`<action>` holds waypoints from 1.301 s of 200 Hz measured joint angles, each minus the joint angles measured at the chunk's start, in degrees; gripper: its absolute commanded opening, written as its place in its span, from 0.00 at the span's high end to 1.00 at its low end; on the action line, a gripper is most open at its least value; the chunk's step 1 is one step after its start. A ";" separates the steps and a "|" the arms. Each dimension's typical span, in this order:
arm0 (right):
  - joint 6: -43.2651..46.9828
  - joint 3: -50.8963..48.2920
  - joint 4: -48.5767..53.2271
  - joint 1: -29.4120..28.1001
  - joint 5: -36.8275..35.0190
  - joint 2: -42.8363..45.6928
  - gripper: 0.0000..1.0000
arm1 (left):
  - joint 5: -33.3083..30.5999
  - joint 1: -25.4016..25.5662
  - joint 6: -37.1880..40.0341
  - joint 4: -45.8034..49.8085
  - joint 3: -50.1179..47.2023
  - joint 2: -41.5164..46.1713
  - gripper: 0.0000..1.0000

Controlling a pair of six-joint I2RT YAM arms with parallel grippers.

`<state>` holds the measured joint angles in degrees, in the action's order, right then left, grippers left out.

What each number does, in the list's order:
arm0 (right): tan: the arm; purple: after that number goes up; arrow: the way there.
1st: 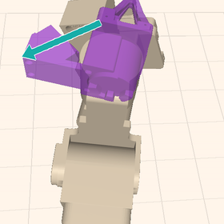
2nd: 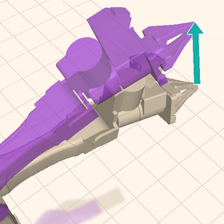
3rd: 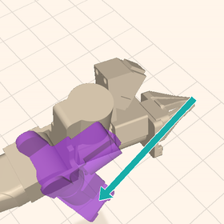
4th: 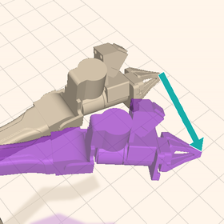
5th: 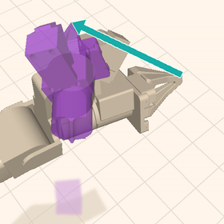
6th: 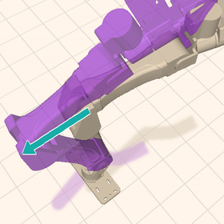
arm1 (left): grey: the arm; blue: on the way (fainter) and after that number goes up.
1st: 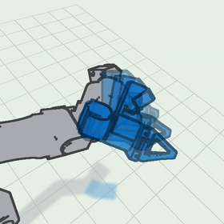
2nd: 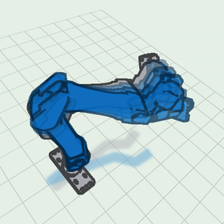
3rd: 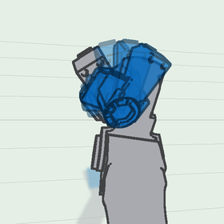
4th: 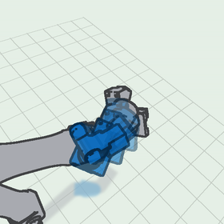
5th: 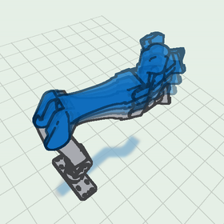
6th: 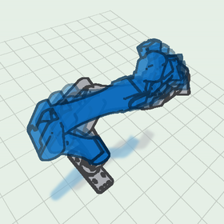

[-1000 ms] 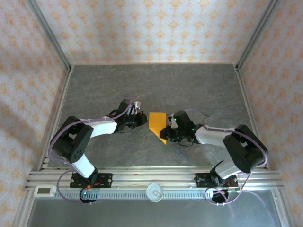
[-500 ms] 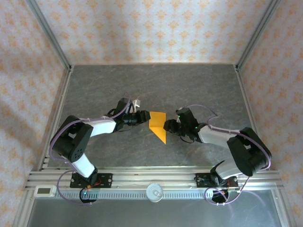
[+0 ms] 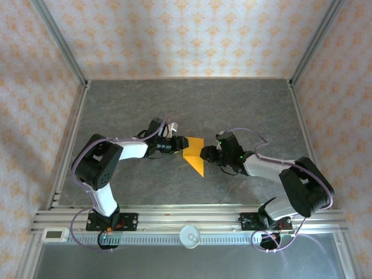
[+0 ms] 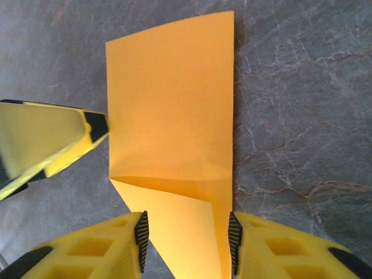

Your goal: Fold a paper plane with a square sheet of paper (pick it up from the middle)

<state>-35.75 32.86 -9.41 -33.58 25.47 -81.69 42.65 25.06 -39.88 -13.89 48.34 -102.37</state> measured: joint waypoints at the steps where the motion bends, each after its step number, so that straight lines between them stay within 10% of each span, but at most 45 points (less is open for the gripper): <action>1: 0.00 -0.02 0.00 0.02 0.00 0.02 0.57 | 0.00 0.00 0.00 0.04 0.04 -0.04 0.52; 117: -1.38 -2.73 -2.51 0.00 -0.09 1.84 0.56 | -5.60 -0.11 2.89 4.74 0.44 0.50 0.50; 260: -2.14 -5.01 -2.29 0.00 -3.04 6.12 0.57 | 4.46 -0.11 2.64 3.32 1.57 -1.99 0.59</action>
<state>-37.89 27.86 -11.70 -33.58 22.44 -75.57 47.11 24.95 -37.23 -10.57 49.91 -104.36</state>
